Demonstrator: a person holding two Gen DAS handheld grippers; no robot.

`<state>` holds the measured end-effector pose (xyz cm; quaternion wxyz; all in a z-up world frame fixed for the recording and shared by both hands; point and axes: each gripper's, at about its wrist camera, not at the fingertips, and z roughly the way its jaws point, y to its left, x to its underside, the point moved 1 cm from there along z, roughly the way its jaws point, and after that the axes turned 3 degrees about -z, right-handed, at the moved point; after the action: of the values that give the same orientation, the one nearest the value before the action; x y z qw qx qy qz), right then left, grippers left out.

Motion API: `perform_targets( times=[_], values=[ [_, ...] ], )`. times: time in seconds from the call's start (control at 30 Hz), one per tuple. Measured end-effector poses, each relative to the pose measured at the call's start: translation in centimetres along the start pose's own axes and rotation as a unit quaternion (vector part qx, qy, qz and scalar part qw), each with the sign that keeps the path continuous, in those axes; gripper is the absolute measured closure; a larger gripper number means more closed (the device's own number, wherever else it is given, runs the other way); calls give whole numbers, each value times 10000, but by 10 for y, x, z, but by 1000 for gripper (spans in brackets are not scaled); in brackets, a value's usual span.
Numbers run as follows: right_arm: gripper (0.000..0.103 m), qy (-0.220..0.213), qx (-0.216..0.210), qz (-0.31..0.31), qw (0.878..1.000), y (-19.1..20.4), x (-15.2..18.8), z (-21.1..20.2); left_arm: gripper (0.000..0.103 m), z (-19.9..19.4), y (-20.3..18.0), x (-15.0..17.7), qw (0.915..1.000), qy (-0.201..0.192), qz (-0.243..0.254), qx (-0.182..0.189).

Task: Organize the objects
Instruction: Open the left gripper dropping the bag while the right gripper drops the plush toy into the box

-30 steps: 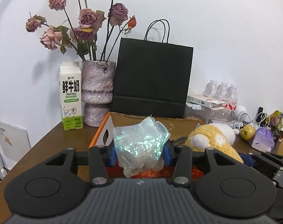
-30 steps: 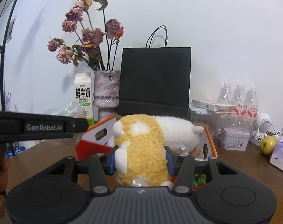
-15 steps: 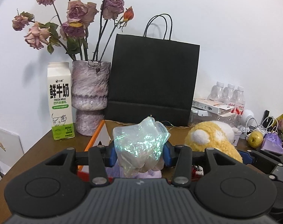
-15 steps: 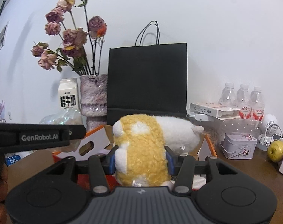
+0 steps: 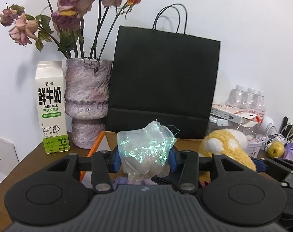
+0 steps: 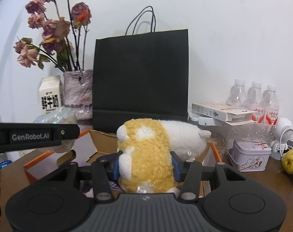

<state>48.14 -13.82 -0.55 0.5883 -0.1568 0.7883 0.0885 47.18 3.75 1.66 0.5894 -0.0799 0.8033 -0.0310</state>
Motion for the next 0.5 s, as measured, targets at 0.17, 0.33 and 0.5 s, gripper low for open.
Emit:
perform_targets(
  times=[0.17, 0.33, 0.5],
  values=[
    [55, 30, 73, 18, 10000, -4, -2, 16, 56, 19, 4, -5, 10000, 62, -37, -42],
    [46, 220, 97, -15, 9997, -5, -2, 32, 25, 27, 7, -8, 9999, 43, -73, -112],
    [0, 170, 352, -37, 9992, -7, -1, 31, 0, 28, 12, -10, 9997, -37, -37, -255]
  ],
)
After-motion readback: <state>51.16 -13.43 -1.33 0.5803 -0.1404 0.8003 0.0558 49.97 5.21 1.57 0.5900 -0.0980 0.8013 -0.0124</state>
